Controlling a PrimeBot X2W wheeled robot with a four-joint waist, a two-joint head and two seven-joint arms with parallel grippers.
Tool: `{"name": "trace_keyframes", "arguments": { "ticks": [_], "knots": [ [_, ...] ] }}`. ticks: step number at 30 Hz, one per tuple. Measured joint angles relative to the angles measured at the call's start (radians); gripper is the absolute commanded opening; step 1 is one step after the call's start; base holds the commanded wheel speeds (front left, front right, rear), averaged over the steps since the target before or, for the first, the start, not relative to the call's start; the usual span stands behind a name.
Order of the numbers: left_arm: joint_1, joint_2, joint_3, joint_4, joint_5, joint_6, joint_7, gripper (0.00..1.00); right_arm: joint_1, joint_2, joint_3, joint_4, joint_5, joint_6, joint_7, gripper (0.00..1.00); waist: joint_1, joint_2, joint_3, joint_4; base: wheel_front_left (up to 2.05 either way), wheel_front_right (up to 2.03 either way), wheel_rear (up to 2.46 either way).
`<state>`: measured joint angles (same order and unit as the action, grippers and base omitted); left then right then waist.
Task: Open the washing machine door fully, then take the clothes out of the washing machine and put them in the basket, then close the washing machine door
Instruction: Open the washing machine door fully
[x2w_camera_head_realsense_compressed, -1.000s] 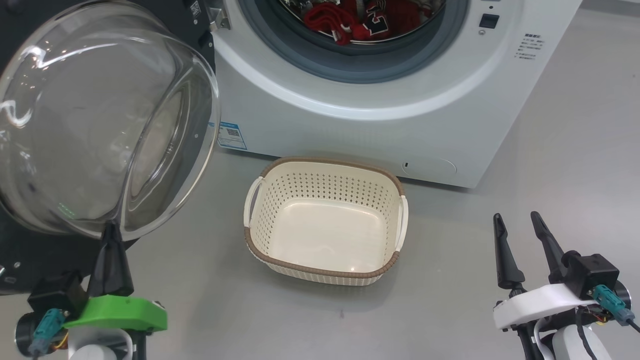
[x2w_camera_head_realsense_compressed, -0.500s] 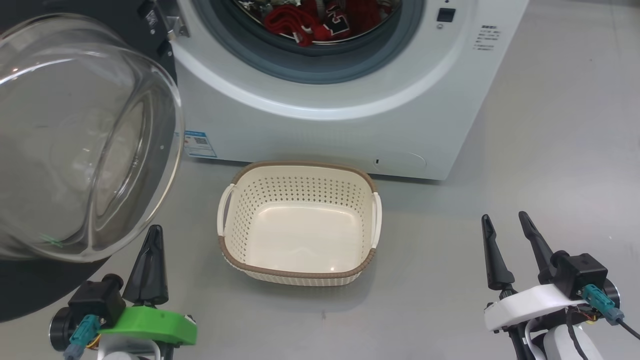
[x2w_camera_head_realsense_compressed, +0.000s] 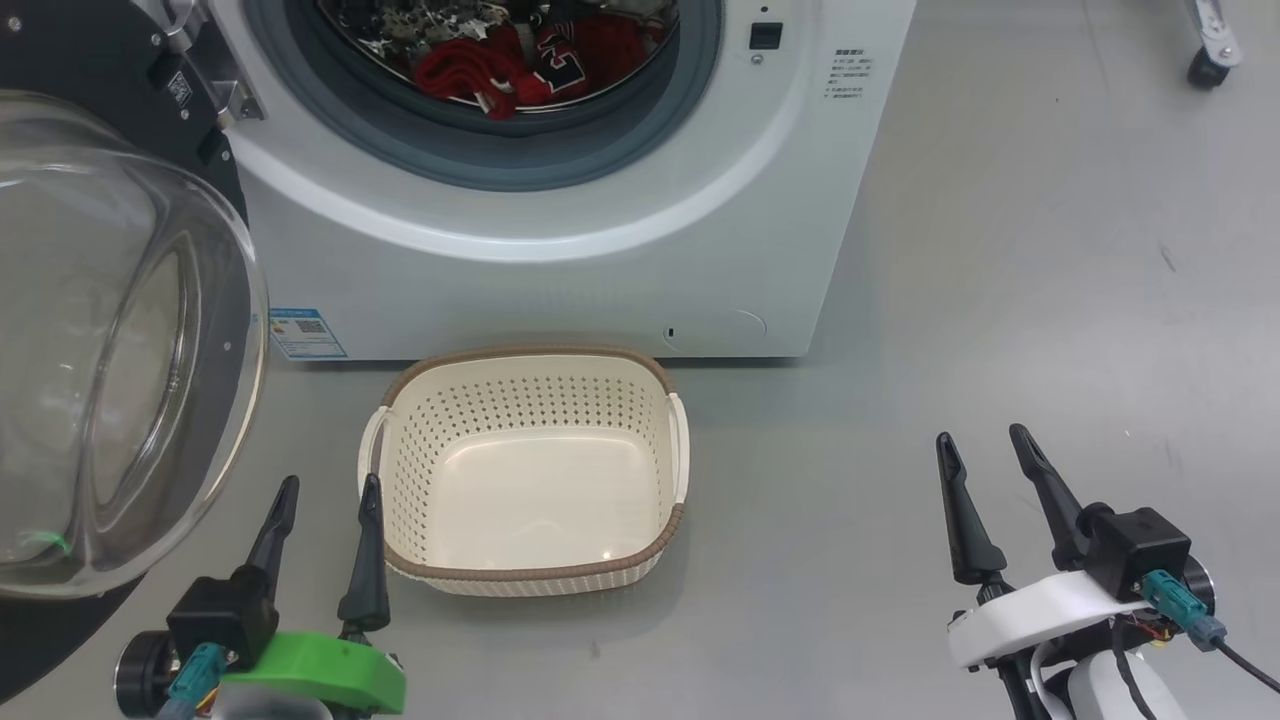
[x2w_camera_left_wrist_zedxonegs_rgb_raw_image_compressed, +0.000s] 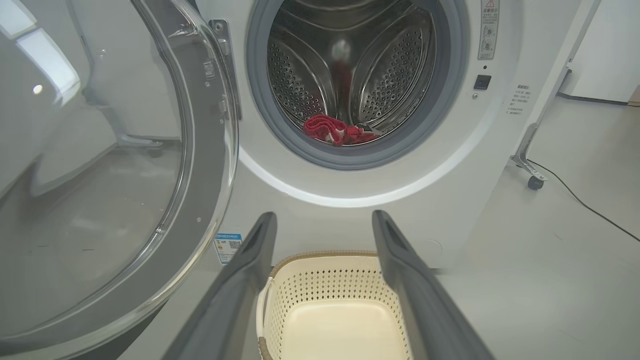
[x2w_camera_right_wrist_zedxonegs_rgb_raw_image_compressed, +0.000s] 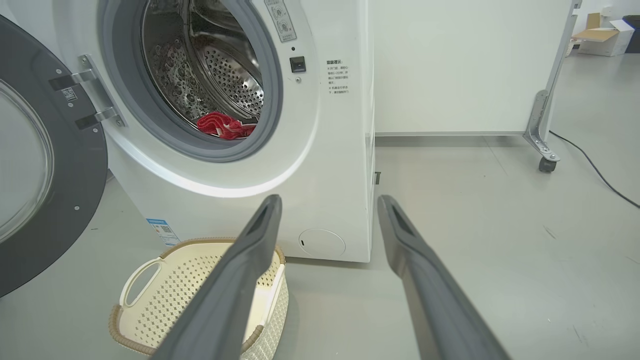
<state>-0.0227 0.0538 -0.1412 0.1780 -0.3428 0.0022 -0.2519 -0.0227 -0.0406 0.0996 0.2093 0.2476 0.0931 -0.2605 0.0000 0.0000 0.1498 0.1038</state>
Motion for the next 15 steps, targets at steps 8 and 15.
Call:
{"name": "trace_keyframes", "arguments": {
  "ticks": [8, 15],
  "knots": [
    [0.003, 0.0, -0.013, 0.02, 0.01, 0.0, 0.0, 1.0, 0.017, 0.0, 0.004, -0.002, 0.009, -0.01, 0.0, 1.0, 0.0, 0.0, -0.029, -0.052, 0.0, 0.0, 0.0],
    [0.024, 0.0, -0.011, 0.036, 0.01, 0.011, 0.0, 1.0, 0.043, 0.0, 0.011, -0.01, 0.016, -0.017, 0.0, 1.0, 0.0, 0.0, -0.056, -0.076, 0.0, 0.0, 0.0]
  ]
}}
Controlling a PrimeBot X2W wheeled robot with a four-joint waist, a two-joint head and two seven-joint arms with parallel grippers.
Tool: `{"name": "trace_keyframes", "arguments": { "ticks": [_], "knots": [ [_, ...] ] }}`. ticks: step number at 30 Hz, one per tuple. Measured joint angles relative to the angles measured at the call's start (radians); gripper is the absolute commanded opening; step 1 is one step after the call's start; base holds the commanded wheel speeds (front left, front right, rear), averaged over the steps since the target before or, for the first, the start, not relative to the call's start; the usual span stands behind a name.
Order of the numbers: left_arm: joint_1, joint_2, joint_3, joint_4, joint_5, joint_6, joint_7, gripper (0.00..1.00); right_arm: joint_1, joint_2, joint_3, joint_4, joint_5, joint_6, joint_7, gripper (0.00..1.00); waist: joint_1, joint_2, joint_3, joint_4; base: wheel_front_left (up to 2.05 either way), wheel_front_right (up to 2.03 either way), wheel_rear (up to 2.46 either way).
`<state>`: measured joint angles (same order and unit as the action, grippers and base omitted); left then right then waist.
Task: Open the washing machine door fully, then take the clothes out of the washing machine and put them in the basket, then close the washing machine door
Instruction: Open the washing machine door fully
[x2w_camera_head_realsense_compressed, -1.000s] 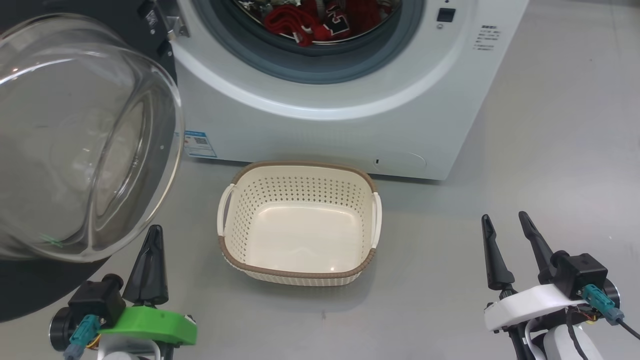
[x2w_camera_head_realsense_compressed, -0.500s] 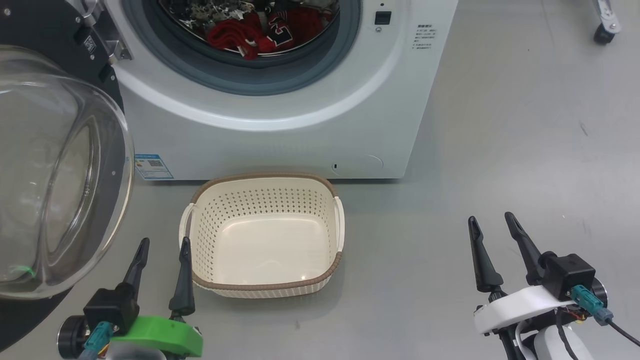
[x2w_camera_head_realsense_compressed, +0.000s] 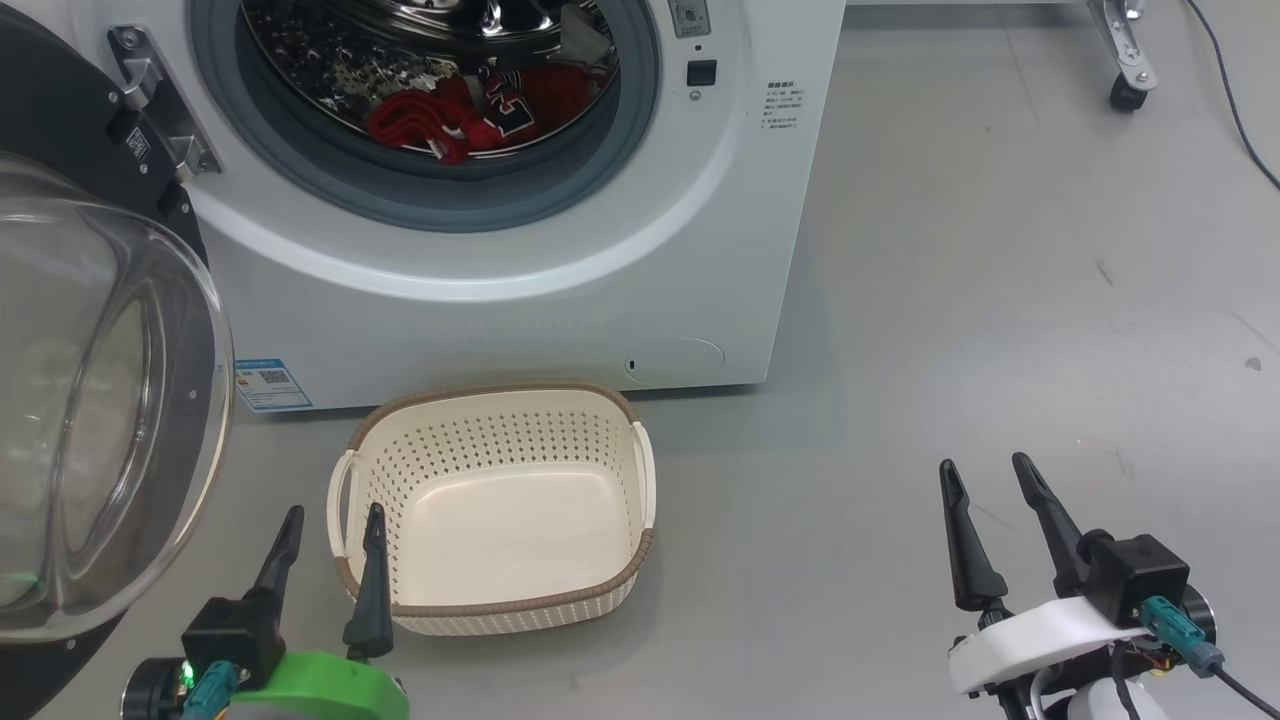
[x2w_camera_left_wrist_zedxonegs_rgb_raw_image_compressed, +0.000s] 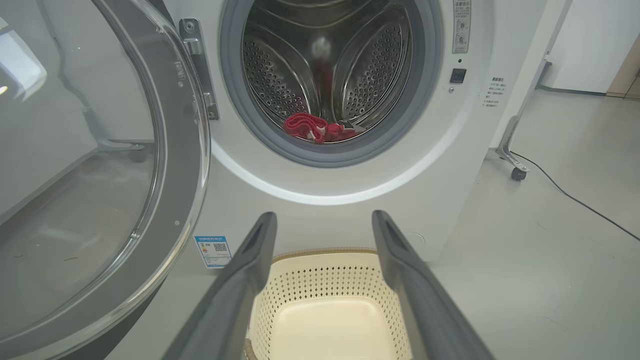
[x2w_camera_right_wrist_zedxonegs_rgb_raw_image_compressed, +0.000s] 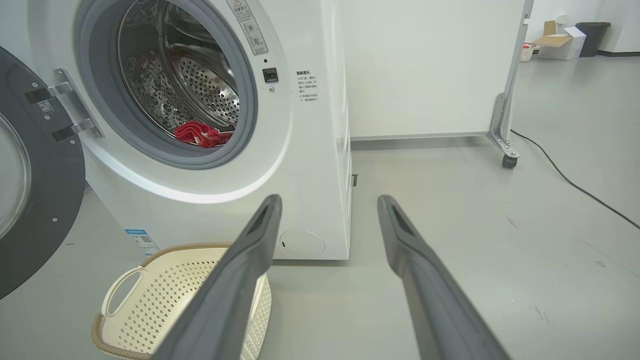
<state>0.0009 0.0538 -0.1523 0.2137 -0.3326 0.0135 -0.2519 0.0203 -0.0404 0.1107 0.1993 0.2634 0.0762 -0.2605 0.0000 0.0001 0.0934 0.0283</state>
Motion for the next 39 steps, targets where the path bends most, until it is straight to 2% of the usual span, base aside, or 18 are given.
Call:
{"name": "trace_keyframes", "arguments": {
  "ticks": [21, 39],
  "knots": [
    [0.005, 0.0, -0.013, 0.01, 0.008, 0.013, 0.004, 1.0, 0.029, 0.0, -0.002, -0.024, 0.0, -0.017, 0.0, 1.0, 0.0, 0.0, -0.015, -0.005, 0.0, 0.0, 0.0],
    [0.005, 0.0, -0.024, 0.003, 0.008, 0.018, 0.004, 1.0, 0.029, 0.0, -0.005, -0.03, 0.0, -0.017, 0.0, 1.0, 0.0, 0.0, -0.016, 0.001, 0.02, -0.03, 0.0]
  ]
}}
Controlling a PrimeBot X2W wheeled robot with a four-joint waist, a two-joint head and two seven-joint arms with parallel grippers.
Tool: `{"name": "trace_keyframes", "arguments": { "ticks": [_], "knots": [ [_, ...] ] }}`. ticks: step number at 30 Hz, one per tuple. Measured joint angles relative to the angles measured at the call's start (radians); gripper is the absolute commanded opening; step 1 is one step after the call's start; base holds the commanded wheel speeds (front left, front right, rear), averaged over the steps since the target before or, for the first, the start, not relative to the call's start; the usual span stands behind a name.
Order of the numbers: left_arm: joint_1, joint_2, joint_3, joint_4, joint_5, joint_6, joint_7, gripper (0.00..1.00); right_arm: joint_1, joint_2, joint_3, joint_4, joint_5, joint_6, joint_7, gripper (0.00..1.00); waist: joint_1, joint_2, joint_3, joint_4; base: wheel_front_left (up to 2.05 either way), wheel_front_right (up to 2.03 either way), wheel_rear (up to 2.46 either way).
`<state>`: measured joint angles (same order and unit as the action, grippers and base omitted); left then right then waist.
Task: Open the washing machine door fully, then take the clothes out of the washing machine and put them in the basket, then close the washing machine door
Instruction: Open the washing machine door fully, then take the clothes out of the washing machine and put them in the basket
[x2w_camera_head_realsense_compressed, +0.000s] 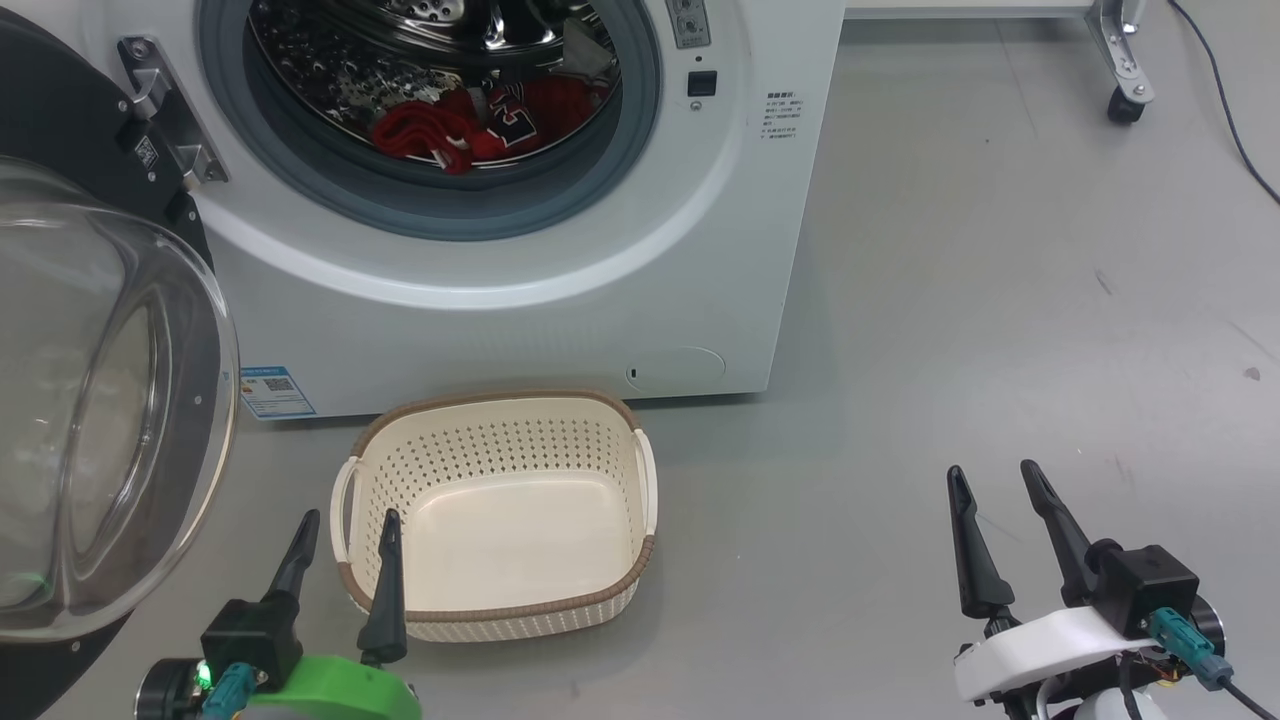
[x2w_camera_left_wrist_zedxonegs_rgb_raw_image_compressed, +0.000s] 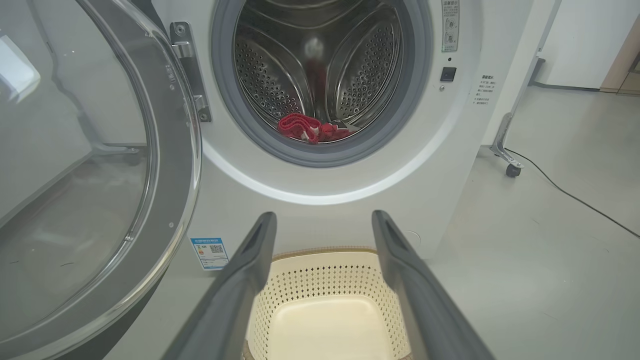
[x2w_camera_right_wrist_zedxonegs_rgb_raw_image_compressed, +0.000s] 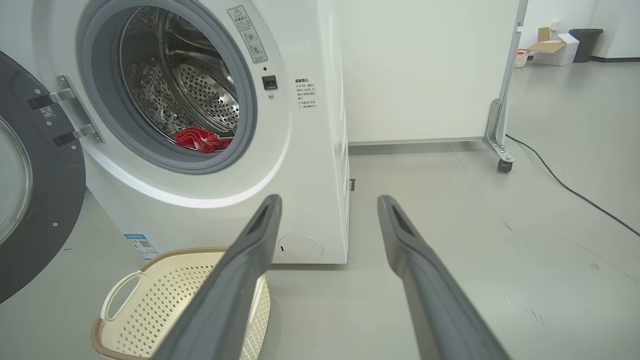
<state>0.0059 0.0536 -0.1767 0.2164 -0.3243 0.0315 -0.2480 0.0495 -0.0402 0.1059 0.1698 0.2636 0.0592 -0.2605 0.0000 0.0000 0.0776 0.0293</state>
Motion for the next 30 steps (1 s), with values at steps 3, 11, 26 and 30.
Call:
{"name": "trace_keyframes", "arguments": {
  "ticks": [3, 11, 26, 30],
  "knots": [
    [0.0, 0.0, -0.002, -0.001, 0.001, 0.0, 0.0, 1.0, 0.0, 0.0, -0.001, -0.001, 0.0, 0.0, 0.0, 1.0, 0.0, 0.0, -0.003, 0.0, 0.26, -0.26, 0.0],
    [0.0, 0.0, -0.005, -0.003, 0.004, 0.003, 0.0, 1.0, 0.0, 0.0, 0.0, -0.001, 0.0, 0.0, 0.0, 1.0, 0.0, 0.0001, -0.009, 0.0, 0.49, -0.49, 0.0],
    [0.0, 0.0, -0.009, -0.011, 0.008, 0.007, 0.0, 1.0, 0.0, 0.0, 0.001, -0.003, 0.0, 0.0, 0.0, 1.0, 0.0, 0.0, -0.002, 0.001, 0.92, -0.92, 0.0],
    [0.0, 0.0, -0.009, -0.011, 0.008, 0.007, 0.0, 1.0, 0.0, 0.0, 0.001, -0.003, 0.0, 0.0, 0.0, 1.0, 0.0, 0.0, -0.002, 0.002, 0.93, -0.93, 0.0]
  ]
}}
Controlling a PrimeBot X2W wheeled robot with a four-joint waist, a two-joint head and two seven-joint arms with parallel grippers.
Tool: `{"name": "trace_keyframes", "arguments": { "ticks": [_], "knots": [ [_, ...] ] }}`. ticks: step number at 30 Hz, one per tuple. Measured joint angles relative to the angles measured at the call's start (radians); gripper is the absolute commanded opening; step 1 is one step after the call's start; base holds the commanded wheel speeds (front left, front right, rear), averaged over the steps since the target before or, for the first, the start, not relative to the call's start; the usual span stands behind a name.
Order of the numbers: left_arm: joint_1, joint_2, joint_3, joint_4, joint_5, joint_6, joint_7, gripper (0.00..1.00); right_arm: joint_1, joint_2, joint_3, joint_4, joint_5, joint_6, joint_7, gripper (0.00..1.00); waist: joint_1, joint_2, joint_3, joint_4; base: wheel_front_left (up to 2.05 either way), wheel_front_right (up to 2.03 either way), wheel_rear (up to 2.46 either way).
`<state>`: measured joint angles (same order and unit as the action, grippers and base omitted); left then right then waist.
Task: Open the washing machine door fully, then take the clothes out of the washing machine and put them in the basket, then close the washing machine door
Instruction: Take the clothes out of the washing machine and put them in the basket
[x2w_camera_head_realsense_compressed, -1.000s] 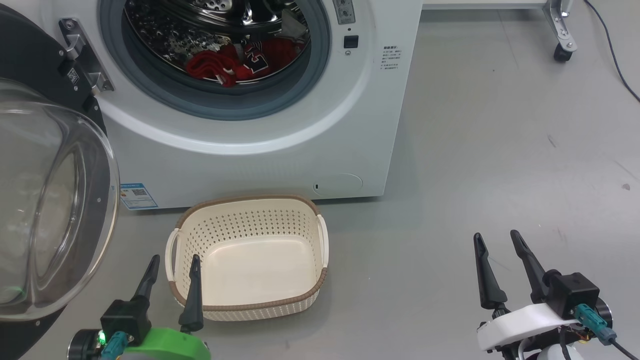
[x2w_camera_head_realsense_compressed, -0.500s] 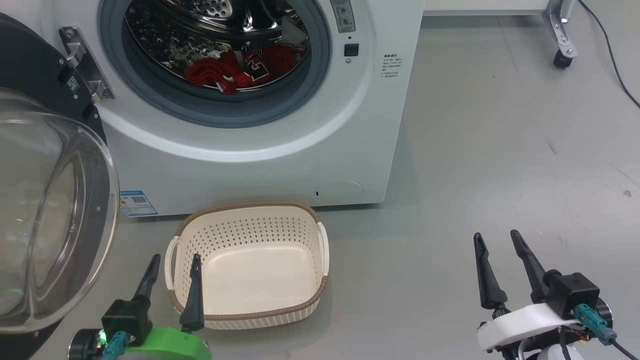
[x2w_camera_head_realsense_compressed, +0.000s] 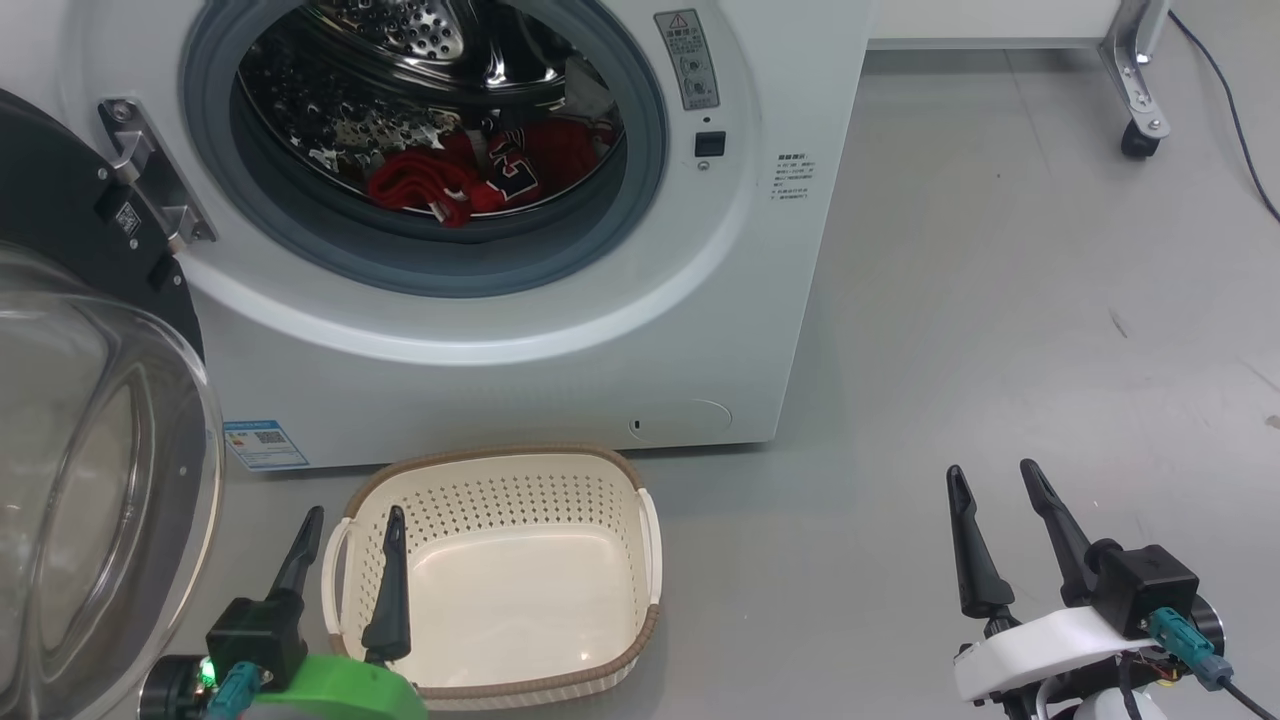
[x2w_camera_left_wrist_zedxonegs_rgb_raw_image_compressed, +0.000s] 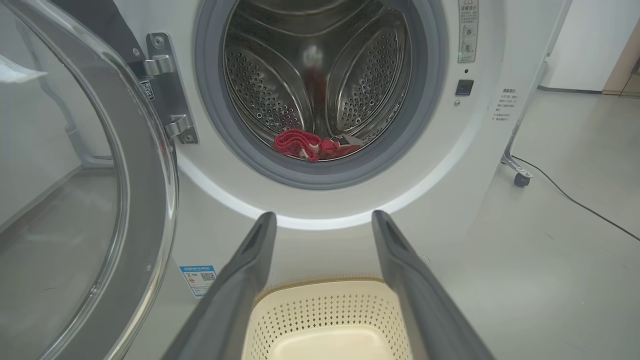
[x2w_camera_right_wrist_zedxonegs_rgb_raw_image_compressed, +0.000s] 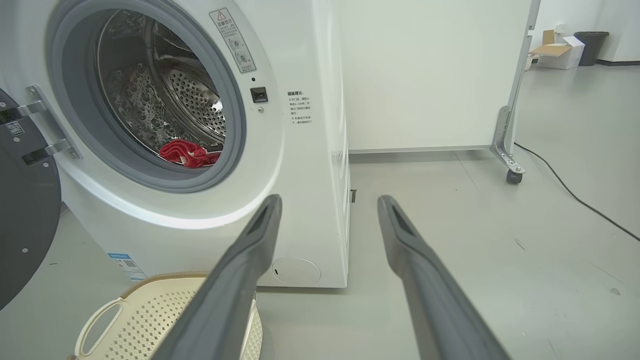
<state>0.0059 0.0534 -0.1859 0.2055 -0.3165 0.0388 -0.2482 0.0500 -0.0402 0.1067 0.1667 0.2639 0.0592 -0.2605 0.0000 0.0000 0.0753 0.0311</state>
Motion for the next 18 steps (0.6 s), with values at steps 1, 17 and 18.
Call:
{"name": "trace_keyframes", "arguments": {
  "ticks": [1, 17, 18],
  "knots": [
    [0.0, 0.0, 0.0, 0.0, 0.0, 0.0, 0.0, 1.0, 0.0, 0.0, 0.0, 0.0, 0.0, 0.0, 0.0, 1.0, 0.0, 0.0, 0.0, 0.001, 0.83, -0.83, 0.0],
    [0.0, 0.0, -0.007, 0.003, 0.0, 0.0, -0.001, 1.0, 0.0, 0.0, 0.001, 0.001, 0.0, 0.0, 0.0, 1.0, 0.0, 0.0, -0.014, 0.01, 0.47, -0.47, 0.0],
    [0.0, 0.0, -0.007, 0.003, 0.0, 0.0, -0.001, 1.0, 0.0, 0.0, 0.001, 0.001, 0.0, 0.0, 0.0, 1.0, 0.0, 0.0, -0.014, 0.011, 0.07, -0.07, 0.0]
  ]
}}
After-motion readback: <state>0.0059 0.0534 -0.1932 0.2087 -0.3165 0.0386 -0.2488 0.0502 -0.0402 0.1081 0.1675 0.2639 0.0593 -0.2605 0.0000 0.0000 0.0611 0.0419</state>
